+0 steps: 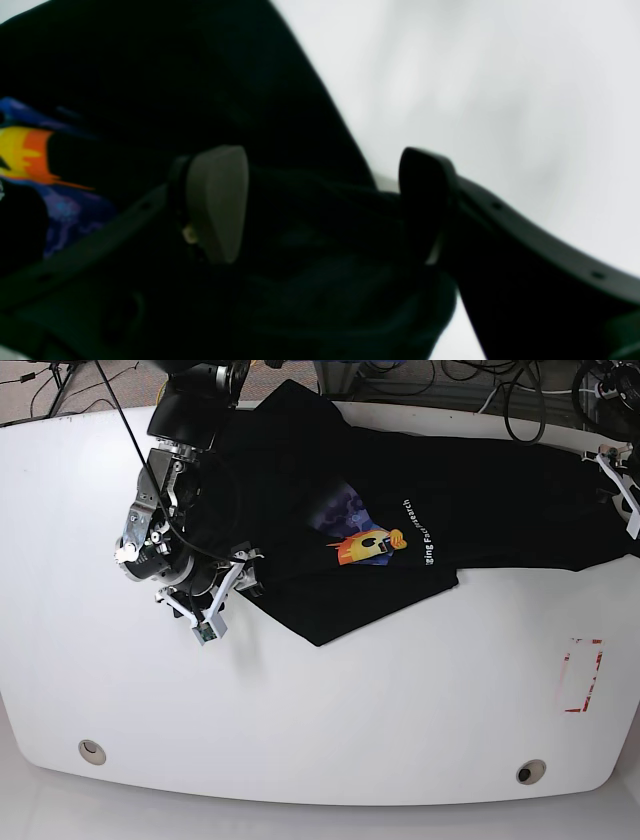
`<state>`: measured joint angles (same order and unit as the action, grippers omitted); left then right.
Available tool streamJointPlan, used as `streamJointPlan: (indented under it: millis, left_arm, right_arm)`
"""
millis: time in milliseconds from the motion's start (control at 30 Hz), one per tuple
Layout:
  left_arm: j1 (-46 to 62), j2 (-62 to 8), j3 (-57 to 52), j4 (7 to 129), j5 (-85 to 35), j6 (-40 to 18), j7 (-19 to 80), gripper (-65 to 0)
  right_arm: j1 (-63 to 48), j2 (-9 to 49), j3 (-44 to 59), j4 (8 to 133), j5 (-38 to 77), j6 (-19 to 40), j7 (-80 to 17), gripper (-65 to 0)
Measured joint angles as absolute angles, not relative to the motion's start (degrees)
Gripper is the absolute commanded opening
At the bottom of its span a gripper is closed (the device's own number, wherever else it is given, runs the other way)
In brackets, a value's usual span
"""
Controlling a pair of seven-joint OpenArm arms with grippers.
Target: Layout the t-shirt on the table in an organized manner, then fold the t-shirt properly
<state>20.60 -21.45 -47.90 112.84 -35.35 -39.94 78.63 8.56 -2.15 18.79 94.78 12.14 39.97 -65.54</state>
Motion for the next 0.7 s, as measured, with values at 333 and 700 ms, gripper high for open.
streamJointPlan:
  millis: [333, 700]
  left_arm:
    - [21.78, -21.54, -47.86, 111.48, -28.36, -39.94, 78.37, -35.6]
    - [22.83, -21.61, -48.29, 111.46, -28.21, -39.94, 78.59, -50.4]
  right_arm:
    - [8.32, -2.09, 19.03, 94.76, 12.03, 39.92, -65.54, -20.0]
    - [10.96, -1.69, 15.03, 88.12, 11.86, 39.94, -60.05, -20.0]
